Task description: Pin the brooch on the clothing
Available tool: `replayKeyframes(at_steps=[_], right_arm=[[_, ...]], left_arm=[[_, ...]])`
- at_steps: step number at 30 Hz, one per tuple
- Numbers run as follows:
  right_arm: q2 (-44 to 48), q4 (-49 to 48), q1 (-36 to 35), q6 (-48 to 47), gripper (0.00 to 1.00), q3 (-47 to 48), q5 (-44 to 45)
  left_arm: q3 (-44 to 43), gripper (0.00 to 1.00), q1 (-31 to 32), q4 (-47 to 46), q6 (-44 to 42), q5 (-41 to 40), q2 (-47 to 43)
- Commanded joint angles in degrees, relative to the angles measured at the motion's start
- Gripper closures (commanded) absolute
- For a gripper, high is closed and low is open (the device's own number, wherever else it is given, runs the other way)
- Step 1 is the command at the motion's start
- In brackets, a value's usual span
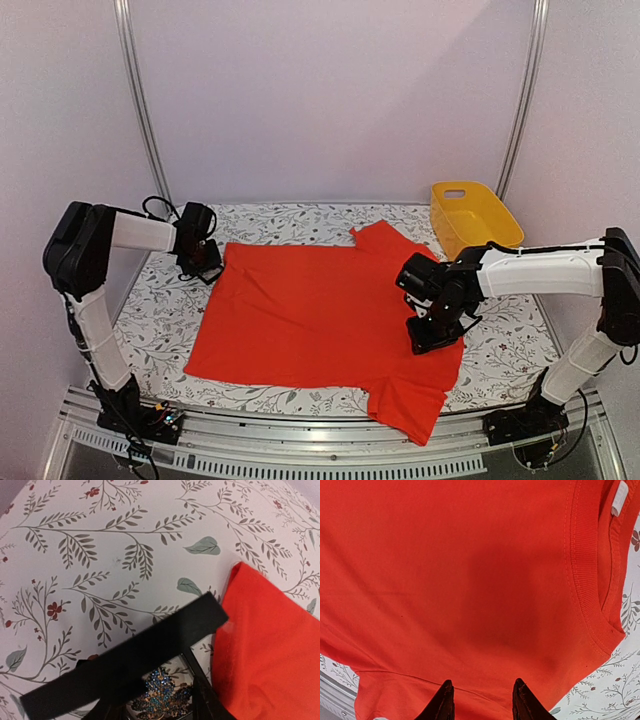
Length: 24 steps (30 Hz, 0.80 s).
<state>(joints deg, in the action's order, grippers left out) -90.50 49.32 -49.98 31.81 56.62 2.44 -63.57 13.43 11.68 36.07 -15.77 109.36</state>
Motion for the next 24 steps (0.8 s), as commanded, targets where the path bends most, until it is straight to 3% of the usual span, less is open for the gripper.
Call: replayKeyframes(at_steps=[1, 12, 19, 24], right_arm=[[-1.2, 0.7, -0.1, -0.9, 0.61, 1.1, 0.7], [-0.4, 1.6, -0.1, -1.4, 0.60, 2.9, 1.2], [3.8, -0.4, 4.3, -4.7, 0.60, 9.8, -1.8], [7.3, -7.3, 10.0, -8.3, 0.60, 15.1, -10.2]], left_arm=[[0.5, 0.62, -0.4, 0.4, -1.2, 0.3, -3.1], [0.8, 0.63, 2.3, 0.8, -3.2, 0.7, -6.5], [-0.7, 0.63, 11.2, 2.9, -11.0, -3.5, -12.7], [-2.5, 0.63, 19.1, 3.9, -16.3, -4.0, -16.4]])
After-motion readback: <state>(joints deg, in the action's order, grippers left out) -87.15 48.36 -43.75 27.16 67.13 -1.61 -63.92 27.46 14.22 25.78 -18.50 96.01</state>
